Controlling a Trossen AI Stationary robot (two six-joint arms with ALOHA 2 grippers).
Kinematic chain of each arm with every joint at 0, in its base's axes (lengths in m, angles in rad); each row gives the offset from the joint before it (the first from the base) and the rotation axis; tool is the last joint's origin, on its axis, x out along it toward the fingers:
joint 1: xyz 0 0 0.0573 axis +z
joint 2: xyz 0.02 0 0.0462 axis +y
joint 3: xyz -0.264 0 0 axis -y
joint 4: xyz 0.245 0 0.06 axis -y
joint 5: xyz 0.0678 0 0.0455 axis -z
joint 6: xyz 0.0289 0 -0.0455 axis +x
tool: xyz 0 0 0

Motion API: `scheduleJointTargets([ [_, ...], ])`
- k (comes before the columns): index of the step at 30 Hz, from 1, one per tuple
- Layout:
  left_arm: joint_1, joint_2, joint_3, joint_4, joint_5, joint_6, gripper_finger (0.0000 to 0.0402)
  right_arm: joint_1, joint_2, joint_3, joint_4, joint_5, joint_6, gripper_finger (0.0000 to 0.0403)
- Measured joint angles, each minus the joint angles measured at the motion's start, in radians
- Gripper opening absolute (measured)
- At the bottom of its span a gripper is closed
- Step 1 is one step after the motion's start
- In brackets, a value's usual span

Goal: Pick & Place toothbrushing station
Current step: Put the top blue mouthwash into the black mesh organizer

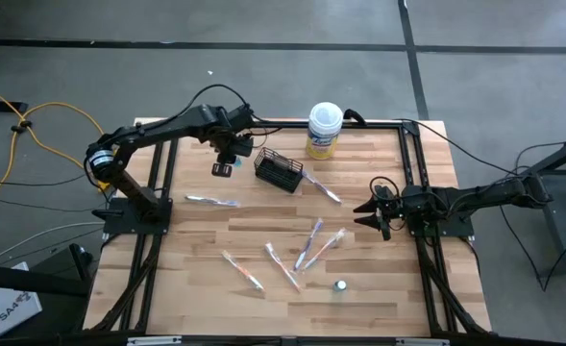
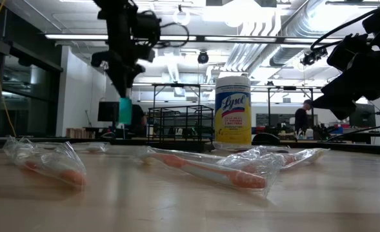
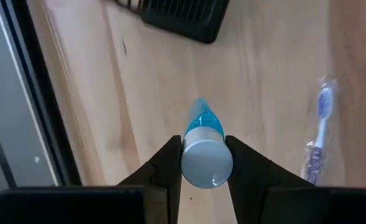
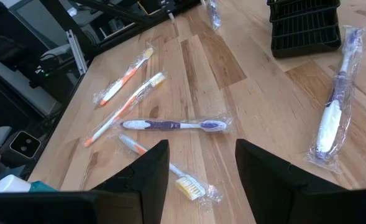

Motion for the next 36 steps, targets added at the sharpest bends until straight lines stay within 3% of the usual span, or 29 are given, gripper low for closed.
scheduleJointTargets([
  [15, -0.115, 0.007, 0.179, -0.124, -0.069, -0.050, 0.0088, 0.000, 0.000, 0.000, 0.000, 0.000, 0.000, 0.0176],
  [36, -0.120, 0.009, 0.193, -0.107, -0.035, -0.073, 0.0088, 0.000, 0.000, 0.000, 0.000, 0.000, 0.000, 0.0176],
])
